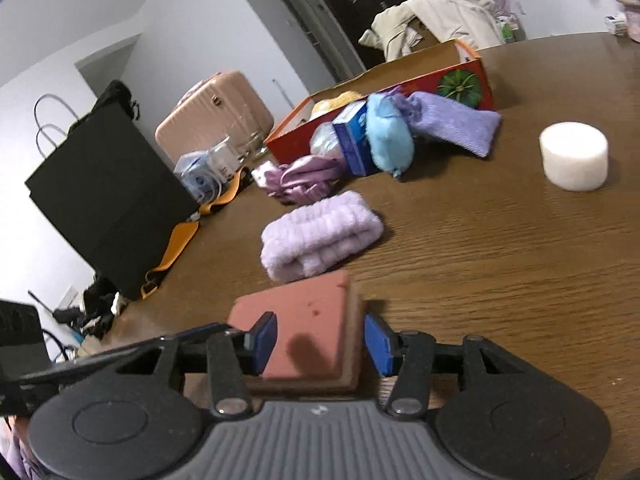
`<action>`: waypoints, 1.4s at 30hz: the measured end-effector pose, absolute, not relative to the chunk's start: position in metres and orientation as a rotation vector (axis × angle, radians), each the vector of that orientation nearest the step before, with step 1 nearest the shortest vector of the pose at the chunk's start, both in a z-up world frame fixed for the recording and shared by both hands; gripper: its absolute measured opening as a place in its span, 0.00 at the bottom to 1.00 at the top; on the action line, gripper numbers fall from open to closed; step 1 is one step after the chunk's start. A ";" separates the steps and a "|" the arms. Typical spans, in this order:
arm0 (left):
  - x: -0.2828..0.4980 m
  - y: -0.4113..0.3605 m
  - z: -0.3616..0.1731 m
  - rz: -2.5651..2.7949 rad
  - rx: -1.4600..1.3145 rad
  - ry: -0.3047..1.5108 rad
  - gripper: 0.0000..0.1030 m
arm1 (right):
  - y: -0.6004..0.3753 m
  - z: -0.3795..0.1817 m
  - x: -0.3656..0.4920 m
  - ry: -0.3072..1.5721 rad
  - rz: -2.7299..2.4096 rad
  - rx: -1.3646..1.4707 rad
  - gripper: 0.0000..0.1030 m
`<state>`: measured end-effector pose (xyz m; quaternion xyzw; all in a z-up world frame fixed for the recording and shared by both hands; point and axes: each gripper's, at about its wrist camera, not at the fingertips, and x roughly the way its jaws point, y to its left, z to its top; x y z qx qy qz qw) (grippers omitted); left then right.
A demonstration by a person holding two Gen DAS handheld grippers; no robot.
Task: Organize soft objects
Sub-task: 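Lift the sponge block with both tools and lower it into the box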
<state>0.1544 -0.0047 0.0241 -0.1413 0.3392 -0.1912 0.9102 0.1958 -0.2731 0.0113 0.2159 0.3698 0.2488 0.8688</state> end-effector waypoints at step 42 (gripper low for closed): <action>0.647 -0.099 0.049 -0.384 -0.315 0.880 0.28 | -0.285 0.054 0.644 0.807 0.191 0.154 0.32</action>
